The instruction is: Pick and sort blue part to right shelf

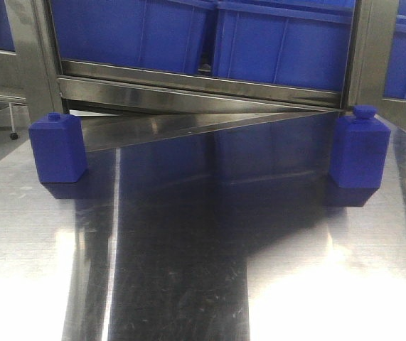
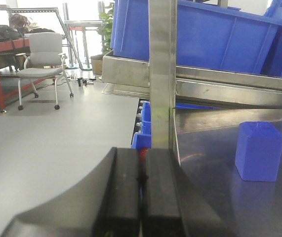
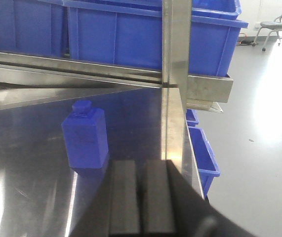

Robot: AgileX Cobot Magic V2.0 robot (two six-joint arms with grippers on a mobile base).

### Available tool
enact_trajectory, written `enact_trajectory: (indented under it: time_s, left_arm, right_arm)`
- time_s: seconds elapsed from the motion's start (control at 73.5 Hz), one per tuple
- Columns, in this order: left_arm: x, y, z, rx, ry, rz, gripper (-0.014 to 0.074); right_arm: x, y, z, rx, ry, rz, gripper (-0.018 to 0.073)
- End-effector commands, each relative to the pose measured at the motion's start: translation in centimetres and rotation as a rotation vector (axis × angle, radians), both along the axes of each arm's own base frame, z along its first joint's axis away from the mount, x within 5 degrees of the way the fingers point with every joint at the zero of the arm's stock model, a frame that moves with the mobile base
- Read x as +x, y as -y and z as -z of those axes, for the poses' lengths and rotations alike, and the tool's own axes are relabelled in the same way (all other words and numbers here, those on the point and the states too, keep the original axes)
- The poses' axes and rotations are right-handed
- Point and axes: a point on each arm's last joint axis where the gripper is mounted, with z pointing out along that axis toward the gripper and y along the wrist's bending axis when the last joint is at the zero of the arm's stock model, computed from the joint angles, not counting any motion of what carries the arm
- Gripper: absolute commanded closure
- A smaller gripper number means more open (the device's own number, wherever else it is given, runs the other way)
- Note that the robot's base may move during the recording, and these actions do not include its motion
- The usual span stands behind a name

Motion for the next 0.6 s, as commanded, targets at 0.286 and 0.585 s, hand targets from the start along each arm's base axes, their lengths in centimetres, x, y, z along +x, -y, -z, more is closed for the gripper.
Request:
enact_trajectory:
  time_s: [0.286,0.585]
  left_arm:
    - [0.01,0.00,-0.05,-0.007,0.076,0.002,0.0463]
    - [-0.10,-0.03,-0.78,-0.003,0.157,-0.001,0.0463]
  right_arm:
    - [-0.31,0.12,-1.73,0.006,0.135,0.013,0.0490]
    - [-0.31,0.12,-1.73,0.006,0.135,0.013,0.0490]
